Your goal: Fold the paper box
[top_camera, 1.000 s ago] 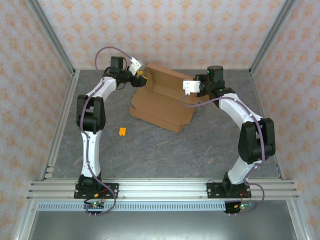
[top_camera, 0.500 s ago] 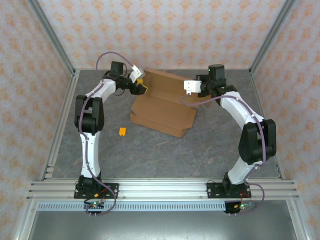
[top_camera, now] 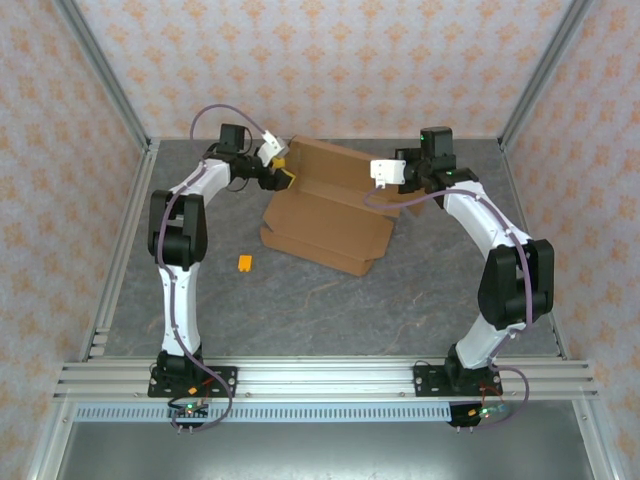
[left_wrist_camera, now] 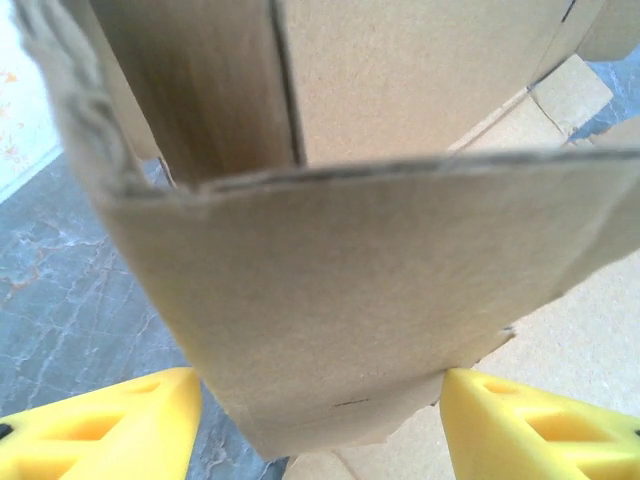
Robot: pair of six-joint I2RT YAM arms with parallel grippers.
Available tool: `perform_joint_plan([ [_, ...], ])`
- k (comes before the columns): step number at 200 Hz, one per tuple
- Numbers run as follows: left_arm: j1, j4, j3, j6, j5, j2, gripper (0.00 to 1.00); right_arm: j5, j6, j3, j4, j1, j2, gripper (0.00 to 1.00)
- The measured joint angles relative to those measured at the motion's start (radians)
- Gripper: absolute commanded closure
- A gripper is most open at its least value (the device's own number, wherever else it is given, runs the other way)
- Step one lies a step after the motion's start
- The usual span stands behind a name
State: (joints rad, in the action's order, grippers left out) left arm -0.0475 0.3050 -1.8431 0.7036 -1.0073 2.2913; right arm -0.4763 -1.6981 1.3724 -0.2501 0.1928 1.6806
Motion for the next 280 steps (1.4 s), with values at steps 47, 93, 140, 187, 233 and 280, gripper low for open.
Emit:
perform_joint_plan([
  [47, 0.065, 0.201, -0.104, 0.13, -0.008, 0.0, 0.3, 0.0, -0.001, 0.0, -0.002, 0.0, 0.0, 1.0],
  [93, 0.122, 0.358, -0.244, 0.254, -0.006, 0.011, 0.25, -0.003, -0.008, 0.0, -0.002, 0.0, 0.0, 1.0],
  [140, 0.106, 0.435, -0.446, 0.323, -0.006, 0.122, 0.25, -0.003, -0.016, 0.001, -0.001, 0.0, 0.0, 1.0],
  [187, 0.093, 0.473, -0.504, 0.343, -0.006, 0.267, 0.28, -0.003, -0.023, 0.002, -0.005, 0.0, 0.0, 1.0],
  [233, 0.079, 0.474, -0.592, 0.323, -0.018, 0.33, 0.28, -0.003, -0.031, 0.002, -0.005, 0.0, 0.0, 1.0],
  [280, 0.048, 0.476, -0.628, 0.326, -0.056, 0.33, 0.26, 0.005, -0.035, 0.002, -0.004, 0.001, 0.0, 1.0],
])
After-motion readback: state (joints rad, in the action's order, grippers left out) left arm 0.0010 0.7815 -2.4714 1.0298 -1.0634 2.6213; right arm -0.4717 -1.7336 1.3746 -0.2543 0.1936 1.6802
